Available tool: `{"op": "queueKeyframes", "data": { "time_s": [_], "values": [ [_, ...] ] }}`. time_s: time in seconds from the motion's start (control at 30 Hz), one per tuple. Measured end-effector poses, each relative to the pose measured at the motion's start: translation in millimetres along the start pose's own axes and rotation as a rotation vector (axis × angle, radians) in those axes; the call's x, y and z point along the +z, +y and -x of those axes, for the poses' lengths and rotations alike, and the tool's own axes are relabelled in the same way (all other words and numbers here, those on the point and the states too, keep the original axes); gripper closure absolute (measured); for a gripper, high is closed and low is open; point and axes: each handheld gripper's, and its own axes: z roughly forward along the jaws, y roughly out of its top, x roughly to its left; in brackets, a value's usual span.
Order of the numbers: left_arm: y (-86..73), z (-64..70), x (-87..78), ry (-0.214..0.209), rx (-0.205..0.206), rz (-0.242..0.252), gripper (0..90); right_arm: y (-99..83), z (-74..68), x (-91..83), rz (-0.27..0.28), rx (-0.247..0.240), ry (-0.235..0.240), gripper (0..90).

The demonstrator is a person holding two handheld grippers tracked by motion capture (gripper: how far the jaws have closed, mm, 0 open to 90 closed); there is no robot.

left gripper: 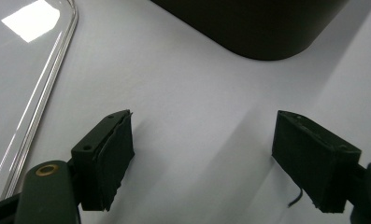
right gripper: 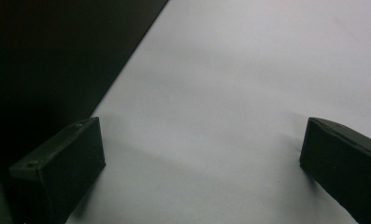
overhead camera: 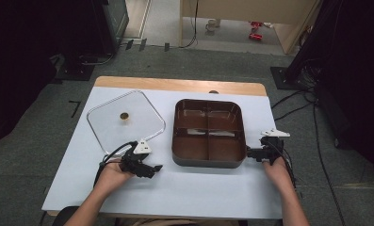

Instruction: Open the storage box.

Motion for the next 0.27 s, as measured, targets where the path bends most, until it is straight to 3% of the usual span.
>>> {"op": "queueKeyframes", "data": {
  "time_s": [0.03, 0.27],
  "values": [
    [-2.6, 3.0, 1.3, 0.010, 0.037, 0.009, 18.2, 0.0, 0.0, 0.0, 0.000, 0.000, 0.000, 0.0],
    [-6.8, 4.7, 1.7, 0.023, 0.019, 0.043, 17.1, 0.0, 0.0, 0.0, 0.000, 0.000, 0.000, 0.0]
  ]
}}
